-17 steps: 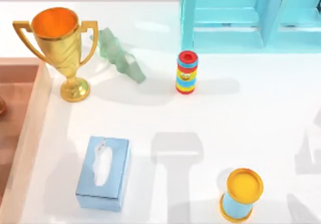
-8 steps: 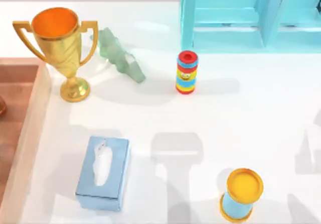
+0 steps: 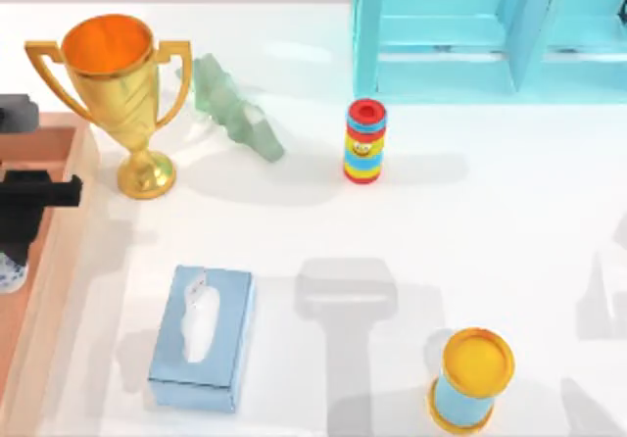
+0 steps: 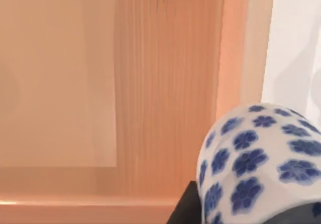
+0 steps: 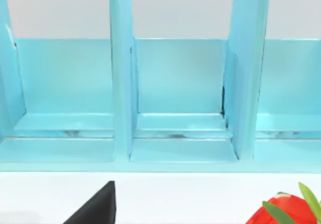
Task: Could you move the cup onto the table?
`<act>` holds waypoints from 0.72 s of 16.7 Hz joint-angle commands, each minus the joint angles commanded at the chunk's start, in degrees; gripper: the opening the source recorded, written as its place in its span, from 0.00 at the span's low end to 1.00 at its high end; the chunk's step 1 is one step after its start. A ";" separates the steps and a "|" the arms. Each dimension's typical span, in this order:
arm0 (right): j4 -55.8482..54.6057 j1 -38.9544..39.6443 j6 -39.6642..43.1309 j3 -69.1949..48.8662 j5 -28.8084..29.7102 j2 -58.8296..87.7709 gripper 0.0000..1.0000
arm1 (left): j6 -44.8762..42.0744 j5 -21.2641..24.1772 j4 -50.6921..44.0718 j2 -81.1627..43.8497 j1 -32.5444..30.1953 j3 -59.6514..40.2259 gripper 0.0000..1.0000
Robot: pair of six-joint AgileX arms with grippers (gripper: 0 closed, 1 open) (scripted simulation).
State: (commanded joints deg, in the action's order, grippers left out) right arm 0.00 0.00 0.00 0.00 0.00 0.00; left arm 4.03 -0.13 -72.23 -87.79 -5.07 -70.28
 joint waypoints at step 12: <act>0.00 0.00 0.00 0.00 0.00 0.00 1.00 | 17.24 -0.21 -1.75 -3.65 -17.37 -5.36 0.00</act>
State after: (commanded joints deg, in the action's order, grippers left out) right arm 0.00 0.00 0.00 0.00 0.00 0.00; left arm 21.28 -0.34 -73.98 -91.44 -22.44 -75.64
